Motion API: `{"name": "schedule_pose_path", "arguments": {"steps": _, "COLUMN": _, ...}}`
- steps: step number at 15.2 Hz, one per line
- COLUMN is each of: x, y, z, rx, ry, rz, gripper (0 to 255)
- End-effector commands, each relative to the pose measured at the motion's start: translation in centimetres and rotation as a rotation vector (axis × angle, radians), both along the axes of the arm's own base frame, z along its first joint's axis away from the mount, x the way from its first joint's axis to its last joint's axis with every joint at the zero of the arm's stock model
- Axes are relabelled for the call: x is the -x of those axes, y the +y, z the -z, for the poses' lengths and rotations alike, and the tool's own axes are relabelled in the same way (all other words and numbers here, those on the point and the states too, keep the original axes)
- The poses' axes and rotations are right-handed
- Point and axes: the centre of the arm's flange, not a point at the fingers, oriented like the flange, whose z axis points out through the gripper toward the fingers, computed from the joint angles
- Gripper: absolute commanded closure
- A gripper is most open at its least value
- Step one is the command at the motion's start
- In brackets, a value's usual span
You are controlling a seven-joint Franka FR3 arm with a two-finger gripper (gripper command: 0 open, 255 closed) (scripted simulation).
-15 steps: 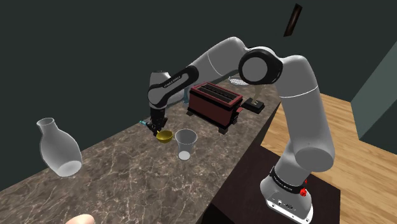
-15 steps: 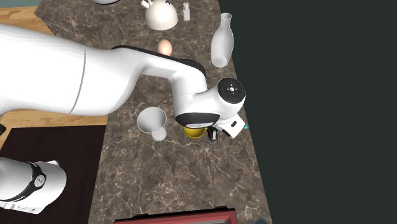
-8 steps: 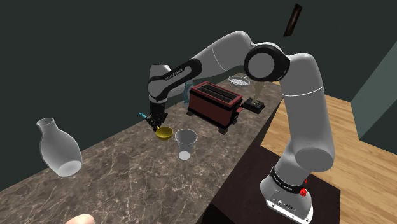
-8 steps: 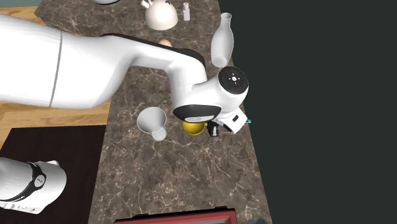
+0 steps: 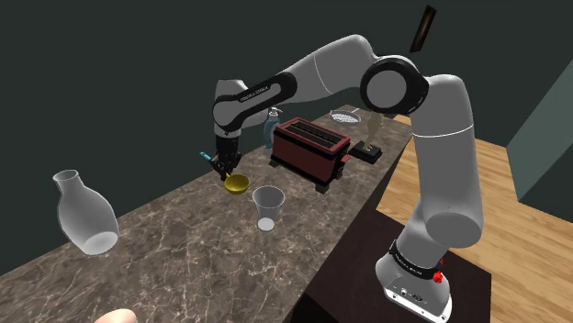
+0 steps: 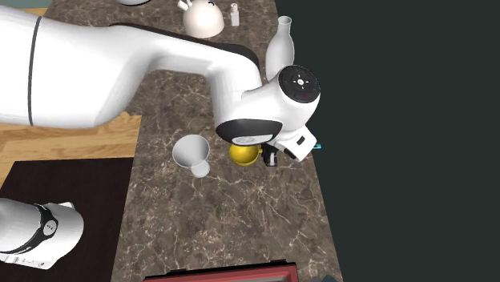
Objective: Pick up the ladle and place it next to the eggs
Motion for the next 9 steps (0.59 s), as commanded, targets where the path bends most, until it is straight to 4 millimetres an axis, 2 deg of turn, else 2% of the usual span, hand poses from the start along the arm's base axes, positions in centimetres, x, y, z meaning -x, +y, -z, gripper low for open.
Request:
{"name": "schedule_pose_path", "arguments": {"steps": 1, "x": 0.1, "y": 0.1, "z": -1.2, "rx": 0.0, "ry": 0.0, "rz": 0.0, "gripper": 255}}
{"name": "schedule_pose_path", "arguments": {"steps": 9, "x": 0.1, "y": 0.1, "z": -5.4, "rx": 0.0, "ry": 0.0, "rz": 0.0, "gripper": 255}}
